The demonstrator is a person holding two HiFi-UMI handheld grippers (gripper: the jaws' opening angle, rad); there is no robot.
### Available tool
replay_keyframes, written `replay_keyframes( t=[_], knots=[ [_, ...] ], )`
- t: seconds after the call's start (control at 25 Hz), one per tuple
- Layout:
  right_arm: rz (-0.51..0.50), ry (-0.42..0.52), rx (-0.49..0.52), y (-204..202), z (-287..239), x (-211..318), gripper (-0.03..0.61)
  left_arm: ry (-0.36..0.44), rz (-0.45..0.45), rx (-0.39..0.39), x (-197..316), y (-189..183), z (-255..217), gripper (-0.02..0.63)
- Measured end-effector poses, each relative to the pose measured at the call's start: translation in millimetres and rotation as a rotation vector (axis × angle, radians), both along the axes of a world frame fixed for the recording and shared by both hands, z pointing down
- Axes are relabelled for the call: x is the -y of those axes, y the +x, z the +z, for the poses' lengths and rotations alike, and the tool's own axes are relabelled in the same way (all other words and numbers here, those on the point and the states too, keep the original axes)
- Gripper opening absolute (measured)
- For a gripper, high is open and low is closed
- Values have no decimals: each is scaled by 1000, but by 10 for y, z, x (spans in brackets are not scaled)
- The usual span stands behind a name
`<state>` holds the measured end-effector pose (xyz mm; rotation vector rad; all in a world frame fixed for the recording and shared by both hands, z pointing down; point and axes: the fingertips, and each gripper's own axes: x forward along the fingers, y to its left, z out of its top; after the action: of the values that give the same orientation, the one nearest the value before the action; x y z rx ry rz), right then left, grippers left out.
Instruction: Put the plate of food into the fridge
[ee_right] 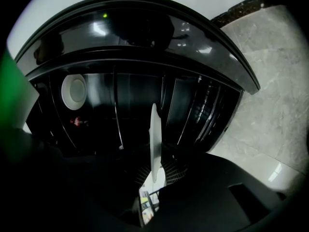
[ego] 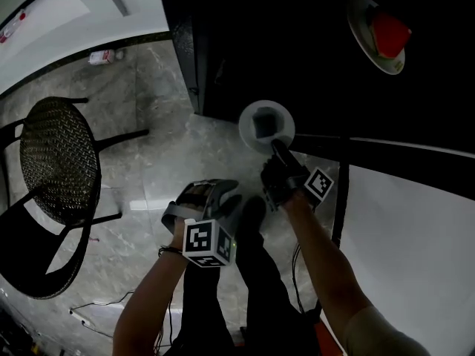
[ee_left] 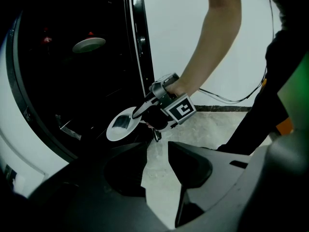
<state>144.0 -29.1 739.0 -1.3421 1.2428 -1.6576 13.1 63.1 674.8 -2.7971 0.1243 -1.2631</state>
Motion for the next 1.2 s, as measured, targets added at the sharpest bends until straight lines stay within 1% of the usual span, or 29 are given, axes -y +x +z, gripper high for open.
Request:
replay_keyframes(
  t=[0.24, 0.36, 0.6, 0.84, 1.04, 1.2],
  knots=[
    [36, 16, 16, 68, 145, 64, 43, -2, 46, 31, -54, -34, 188, 141],
    [67, 25, 21, 139, 207, 97, 43, 7, 60, 33, -48, -14, 233, 141],
    [91, 25, 2, 261, 383, 141, 44, 14, 75, 36, -36, 14, 338, 141],
    [128, 47, -2, 368, 576, 246, 44, 26, 96, 41, -33, -7, 458, 141],
    [148, 53, -27, 441, 790, 332, 44, 43, 127, 58, -48, -51, 600, 141],
    [151, 64, -53, 510, 886, 384, 43, 51, 130, 65, -24, -81, 679, 141]
  ],
)
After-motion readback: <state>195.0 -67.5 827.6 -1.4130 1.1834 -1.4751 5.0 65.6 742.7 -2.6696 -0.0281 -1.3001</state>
